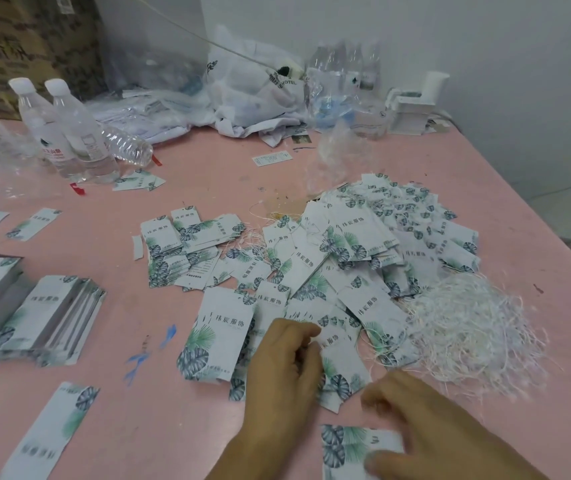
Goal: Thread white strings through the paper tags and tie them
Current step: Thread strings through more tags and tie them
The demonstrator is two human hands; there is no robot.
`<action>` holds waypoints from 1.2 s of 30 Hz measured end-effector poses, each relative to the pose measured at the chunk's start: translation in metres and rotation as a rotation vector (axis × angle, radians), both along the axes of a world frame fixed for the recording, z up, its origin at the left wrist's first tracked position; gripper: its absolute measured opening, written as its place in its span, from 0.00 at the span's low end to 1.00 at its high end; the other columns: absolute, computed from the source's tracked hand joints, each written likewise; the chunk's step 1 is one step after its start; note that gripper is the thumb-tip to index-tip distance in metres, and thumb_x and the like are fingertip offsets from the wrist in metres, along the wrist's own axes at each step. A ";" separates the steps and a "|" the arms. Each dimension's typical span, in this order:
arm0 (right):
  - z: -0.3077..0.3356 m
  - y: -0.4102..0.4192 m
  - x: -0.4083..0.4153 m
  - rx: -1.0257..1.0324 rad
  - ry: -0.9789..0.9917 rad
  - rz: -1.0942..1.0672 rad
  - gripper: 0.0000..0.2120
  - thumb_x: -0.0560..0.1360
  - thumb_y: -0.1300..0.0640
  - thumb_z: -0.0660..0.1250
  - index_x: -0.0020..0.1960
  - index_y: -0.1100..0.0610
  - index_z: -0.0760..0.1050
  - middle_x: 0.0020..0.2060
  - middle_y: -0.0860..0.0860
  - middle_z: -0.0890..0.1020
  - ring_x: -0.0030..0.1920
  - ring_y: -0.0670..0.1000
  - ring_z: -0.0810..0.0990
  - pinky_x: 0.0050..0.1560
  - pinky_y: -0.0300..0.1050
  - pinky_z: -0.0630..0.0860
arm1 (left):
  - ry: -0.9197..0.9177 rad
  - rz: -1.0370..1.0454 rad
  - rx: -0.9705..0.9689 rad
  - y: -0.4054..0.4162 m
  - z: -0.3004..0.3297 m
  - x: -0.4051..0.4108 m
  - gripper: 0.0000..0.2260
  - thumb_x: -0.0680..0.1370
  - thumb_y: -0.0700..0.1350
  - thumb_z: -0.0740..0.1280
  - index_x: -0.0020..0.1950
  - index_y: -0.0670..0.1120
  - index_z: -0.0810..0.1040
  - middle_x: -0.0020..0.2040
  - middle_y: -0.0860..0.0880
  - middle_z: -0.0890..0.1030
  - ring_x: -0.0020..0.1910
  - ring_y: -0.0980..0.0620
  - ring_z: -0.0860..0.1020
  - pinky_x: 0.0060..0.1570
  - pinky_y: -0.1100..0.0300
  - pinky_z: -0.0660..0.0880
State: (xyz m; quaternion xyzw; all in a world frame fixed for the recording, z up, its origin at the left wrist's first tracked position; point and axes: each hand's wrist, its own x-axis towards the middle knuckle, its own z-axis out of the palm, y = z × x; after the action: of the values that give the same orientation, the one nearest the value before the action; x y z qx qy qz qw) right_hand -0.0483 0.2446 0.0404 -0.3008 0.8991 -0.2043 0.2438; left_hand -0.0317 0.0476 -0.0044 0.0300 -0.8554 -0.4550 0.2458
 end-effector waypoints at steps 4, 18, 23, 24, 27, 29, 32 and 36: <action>-0.015 0.004 0.028 0.148 0.175 0.164 0.26 0.77 0.34 0.52 0.71 0.42 0.57 0.63 0.43 0.62 0.61 0.40 0.64 0.63 0.32 0.61 | 0.038 0.034 0.039 0.001 -0.002 0.001 0.10 0.76 0.39 0.66 0.51 0.53 0.80 0.46 0.64 0.75 0.44 0.64 0.76 0.41 0.77 0.67; -0.005 -0.013 0.026 0.244 -0.010 0.062 0.19 0.77 0.50 0.64 0.64 0.46 0.60 0.57 0.48 0.77 0.55 0.51 0.76 0.57 0.44 0.74 | 0.082 0.023 0.036 0.004 -0.005 0.005 0.12 0.76 0.38 0.66 0.49 0.55 0.77 0.45 0.62 0.75 0.43 0.62 0.76 0.40 0.74 0.67; -0.002 -0.011 0.014 0.298 0.097 0.080 0.23 0.74 0.46 0.66 0.67 0.45 0.64 0.60 0.43 0.64 0.61 0.46 0.65 0.51 0.41 0.66 | 0.073 0.017 0.069 0.003 -0.003 0.004 0.12 0.76 0.38 0.66 0.49 0.56 0.77 0.45 0.62 0.76 0.43 0.61 0.76 0.39 0.74 0.68; -0.001 -0.013 0.012 0.302 0.100 0.081 0.22 0.73 0.47 0.65 0.65 0.46 0.65 0.58 0.44 0.64 0.59 0.46 0.65 0.50 0.41 0.65 | 0.071 0.017 0.073 0.003 -0.002 0.004 0.12 0.76 0.38 0.66 0.49 0.57 0.77 0.45 0.61 0.76 0.43 0.60 0.76 0.39 0.74 0.68; 0.003 -0.019 0.013 0.286 0.085 0.086 0.16 0.71 0.52 0.65 0.54 0.44 0.60 0.48 0.41 0.63 0.50 0.46 0.65 0.43 0.39 0.63 | 0.069 0.014 0.079 0.002 -0.003 0.004 0.13 0.76 0.38 0.66 0.49 0.57 0.77 0.45 0.61 0.76 0.43 0.60 0.77 0.39 0.74 0.68; 0.006 -0.020 0.015 0.251 0.056 0.050 0.17 0.71 0.53 0.65 0.50 0.42 0.57 0.42 0.39 0.66 0.43 0.44 0.68 0.37 0.35 0.62 | 0.068 0.016 0.082 0.002 -0.003 0.004 0.12 0.76 0.38 0.66 0.49 0.57 0.78 0.44 0.61 0.76 0.43 0.60 0.77 0.39 0.74 0.68; 0.011 -0.018 0.012 0.189 0.003 -0.026 0.18 0.72 0.53 0.65 0.52 0.38 0.58 0.46 0.36 0.75 0.43 0.36 0.73 0.41 0.33 0.69 | 0.074 0.007 0.085 0.001 -0.002 0.004 0.09 0.77 0.42 0.66 0.49 0.56 0.77 0.44 0.61 0.76 0.43 0.59 0.77 0.40 0.73 0.68; 0.026 -0.018 -0.015 0.034 0.052 -0.002 0.14 0.75 0.57 0.65 0.50 0.39 0.65 0.42 0.35 0.71 0.41 0.32 0.70 0.40 0.31 0.66 | -0.034 -0.178 0.267 0.000 -0.001 0.007 0.07 0.77 0.56 0.64 0.53 0.60 0.78 0.45 0.59 0.80 0.42 0.56 0.79 0.40 0.69 0.73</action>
State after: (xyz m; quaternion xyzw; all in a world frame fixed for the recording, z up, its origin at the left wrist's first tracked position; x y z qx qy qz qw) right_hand -0.0630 0.2270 0.0661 -0.3007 0.9089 -0.1812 0.2251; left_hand -0.0245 0.0478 -0.0058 -0.0058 -0.7905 -0.5841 0.1838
